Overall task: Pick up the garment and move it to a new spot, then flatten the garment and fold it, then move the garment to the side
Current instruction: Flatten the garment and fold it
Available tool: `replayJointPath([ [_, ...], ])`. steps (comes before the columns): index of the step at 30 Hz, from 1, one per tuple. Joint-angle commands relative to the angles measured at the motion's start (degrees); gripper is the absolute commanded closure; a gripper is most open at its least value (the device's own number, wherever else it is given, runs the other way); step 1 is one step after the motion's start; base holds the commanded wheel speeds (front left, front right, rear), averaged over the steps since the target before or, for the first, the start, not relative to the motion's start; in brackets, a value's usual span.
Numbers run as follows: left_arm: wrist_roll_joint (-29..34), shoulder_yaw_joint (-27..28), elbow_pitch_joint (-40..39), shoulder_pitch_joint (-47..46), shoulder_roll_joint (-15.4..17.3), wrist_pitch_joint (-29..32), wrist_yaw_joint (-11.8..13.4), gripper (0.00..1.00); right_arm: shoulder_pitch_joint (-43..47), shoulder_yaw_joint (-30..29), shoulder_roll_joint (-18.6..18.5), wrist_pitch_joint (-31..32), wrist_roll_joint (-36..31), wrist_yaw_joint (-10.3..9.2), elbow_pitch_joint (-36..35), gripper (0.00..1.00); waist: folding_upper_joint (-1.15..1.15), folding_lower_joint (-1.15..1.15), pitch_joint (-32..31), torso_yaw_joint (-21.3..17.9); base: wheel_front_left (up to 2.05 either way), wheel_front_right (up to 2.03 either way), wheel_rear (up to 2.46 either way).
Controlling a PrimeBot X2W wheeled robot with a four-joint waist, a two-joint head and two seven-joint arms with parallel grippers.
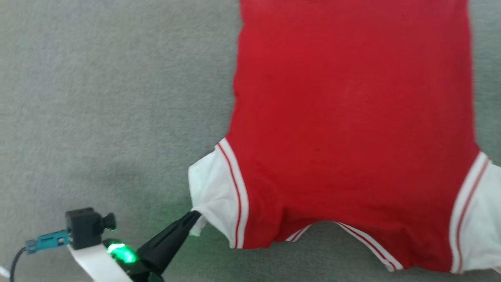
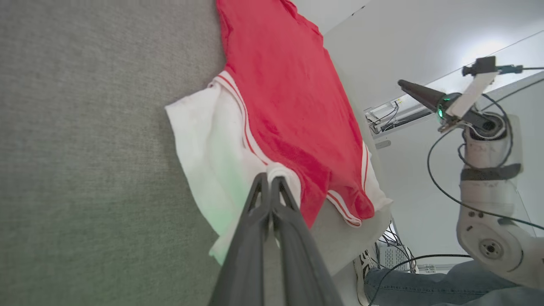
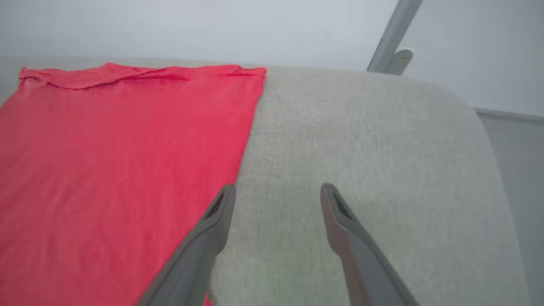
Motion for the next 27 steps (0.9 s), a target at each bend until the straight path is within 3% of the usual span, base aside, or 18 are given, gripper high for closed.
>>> replayJointPath([
  [1,0.6,-0.5,-0.5,-1.6,-1.0,-0.3,0.1,1.00,-4.1,1.8,-0.9,0.1,-2.3,-0.02,3.1,0.00,0.00,0.00,2.6,2.7,0.00,0.00,0.00],
  [5,1.2,-2.6,-1.2,-4.3,-2.9,-0.3,0.1,1.00,-15.8,8.0,-2.5,2.4,-8.1,-0.02,12.7,0.00,0.00,0.00,6.3,5.6,0.00,0.00,0.00],
  [14,-0.4,-4.7,-0.4,-9.7,-6.9,-0.4,0.1,1.00,-36.8,8.5,-0.3,7.0,-17.1,-0.02,29.8,0.00,0.00,0.00,12.6,9.5,0.00,0.00,0.00],
  [23,-1.7,-4.4,0.2,-12.0,-8.4,-0.4,0.1,1.00,-41.5,8.1,1.4,13.1,-23.3,-0.02,39.9,0.00,0.00,0.00,14.9,10.2,0.00,0.00,0.00],
  [24,-1.7,-4.3,0.3,-12.1,-8.6,-0.4,0.1,1.00,-41.3,8.3,1.6,13.1,-23.2,-0.02,40.3,0.09,0.00,0.00,14.9,10.0,0.00,0.00,0.00],
  [26,-1.6,-4.0,0.6,-12.3,-8.7,-0.4,0.1,1.00,-41.3,7.9,2.0,11.8,-22.8,-0.02,40.5,1.00,0.00,0.00,14.6,9.6,0.00,0.00,0.00],
  [27,-1.5,-3.5,0.7,-12.4,-8.9,-0.4,0.1,1.00,-41.3,7.5,2.0,11.0,-22.6,-0.02,40.7,1.00,0.00,0.00,14.4,9.3,0.00,0.00,0.00],
])
